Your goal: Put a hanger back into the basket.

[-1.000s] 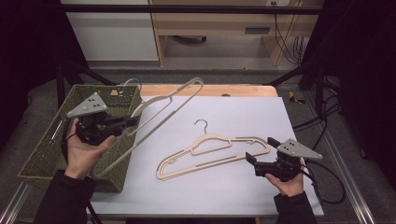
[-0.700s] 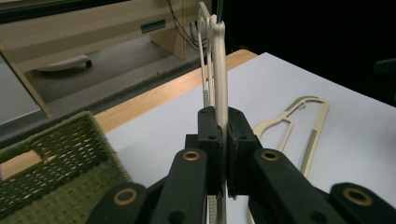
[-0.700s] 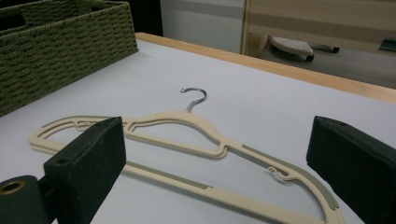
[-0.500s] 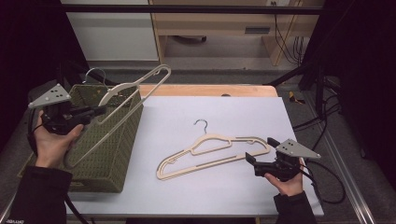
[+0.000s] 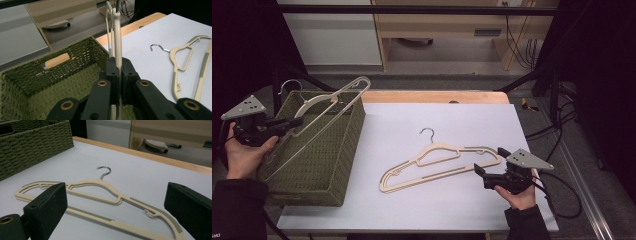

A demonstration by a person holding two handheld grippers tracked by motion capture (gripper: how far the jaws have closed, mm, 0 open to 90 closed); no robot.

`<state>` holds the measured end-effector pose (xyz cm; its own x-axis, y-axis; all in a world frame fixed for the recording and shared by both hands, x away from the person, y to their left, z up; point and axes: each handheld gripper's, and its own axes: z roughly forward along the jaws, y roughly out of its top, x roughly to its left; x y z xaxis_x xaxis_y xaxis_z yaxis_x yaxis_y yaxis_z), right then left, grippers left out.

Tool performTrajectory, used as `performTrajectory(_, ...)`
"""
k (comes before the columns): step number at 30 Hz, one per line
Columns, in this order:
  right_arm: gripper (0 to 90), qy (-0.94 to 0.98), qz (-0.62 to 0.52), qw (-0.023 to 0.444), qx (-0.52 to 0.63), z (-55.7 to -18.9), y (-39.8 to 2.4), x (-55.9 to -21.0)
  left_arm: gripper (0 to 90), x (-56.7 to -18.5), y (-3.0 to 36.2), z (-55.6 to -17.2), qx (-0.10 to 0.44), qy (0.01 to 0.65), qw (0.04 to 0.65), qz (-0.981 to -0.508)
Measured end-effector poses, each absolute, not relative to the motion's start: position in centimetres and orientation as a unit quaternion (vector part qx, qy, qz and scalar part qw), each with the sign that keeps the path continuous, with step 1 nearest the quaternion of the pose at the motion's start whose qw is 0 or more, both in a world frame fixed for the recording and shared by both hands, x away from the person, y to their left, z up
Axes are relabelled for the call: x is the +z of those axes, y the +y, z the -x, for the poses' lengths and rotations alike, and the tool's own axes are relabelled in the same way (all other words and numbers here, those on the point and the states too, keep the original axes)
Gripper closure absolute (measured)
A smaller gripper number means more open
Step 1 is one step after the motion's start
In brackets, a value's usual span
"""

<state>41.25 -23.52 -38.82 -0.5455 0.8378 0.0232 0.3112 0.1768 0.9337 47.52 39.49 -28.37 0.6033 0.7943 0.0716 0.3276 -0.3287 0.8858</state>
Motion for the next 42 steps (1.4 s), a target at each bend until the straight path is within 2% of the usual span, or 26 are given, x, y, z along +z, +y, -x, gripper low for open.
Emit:
performTrajectory(11, 5.2, 0.725, -0.401, 0.259, 0.497, -41.3, -23.3, -39.0, 86.3, -30.3, 42.1, -47.7, 0.27, 0.382, 0.43, -0.772)
performTrajectory(17, 5.1, 0.727, -0.399, 0.259, 0.495, -41.4, -23.1, -39.1, 86.3, -31.8, 42.6, -47.9, 0.277, 0.387, 0.398, -0.784)
performTrajectory(29, 5.2, 0.729, -0.398, 0.258, 0.495, -41.4, -23.0, -39.2, 86.1, -36.4, 40.6, -47.6, 0.272, 0.396, 0.381, -0.79)
performTrajectory(42, 5.3, 0.73, -0.395, 0.256, 0.494, -41.4, -22.9, -39.2, 81.8, -38.5, 38.0, -47.7, 0.243, 0.396, 0.339, -0.818)
